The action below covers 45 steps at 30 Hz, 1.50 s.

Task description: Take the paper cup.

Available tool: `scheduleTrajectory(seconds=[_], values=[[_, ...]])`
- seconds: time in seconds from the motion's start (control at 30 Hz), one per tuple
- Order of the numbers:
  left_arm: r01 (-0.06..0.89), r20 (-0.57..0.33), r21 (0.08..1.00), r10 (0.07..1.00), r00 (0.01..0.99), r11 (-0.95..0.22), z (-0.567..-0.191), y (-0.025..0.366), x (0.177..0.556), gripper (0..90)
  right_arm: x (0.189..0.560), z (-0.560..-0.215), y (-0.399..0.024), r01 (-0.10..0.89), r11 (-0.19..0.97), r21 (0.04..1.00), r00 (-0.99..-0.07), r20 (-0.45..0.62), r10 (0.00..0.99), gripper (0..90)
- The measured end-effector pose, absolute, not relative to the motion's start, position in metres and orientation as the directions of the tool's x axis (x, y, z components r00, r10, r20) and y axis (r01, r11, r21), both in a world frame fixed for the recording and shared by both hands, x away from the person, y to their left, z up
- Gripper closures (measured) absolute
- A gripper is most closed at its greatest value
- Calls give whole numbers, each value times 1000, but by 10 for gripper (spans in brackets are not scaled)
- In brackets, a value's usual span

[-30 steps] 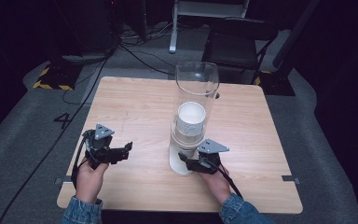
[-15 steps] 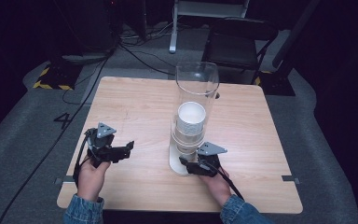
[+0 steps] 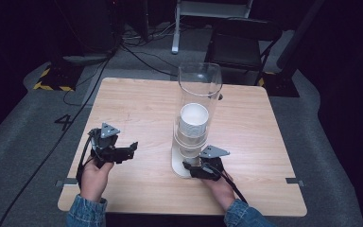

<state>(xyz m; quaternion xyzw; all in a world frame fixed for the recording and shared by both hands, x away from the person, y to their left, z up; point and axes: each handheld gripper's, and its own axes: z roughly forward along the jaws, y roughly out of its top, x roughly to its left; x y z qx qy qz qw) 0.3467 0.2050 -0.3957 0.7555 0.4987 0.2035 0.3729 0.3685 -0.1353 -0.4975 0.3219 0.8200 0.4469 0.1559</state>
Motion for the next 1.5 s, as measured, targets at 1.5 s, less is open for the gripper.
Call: scheduleTrajectory(seconds=[1.5], values=[[591,-75,772,890,450,-234,-390,194,368,151,360,-469,-207,388,354,851,-625,-40,780,337]])
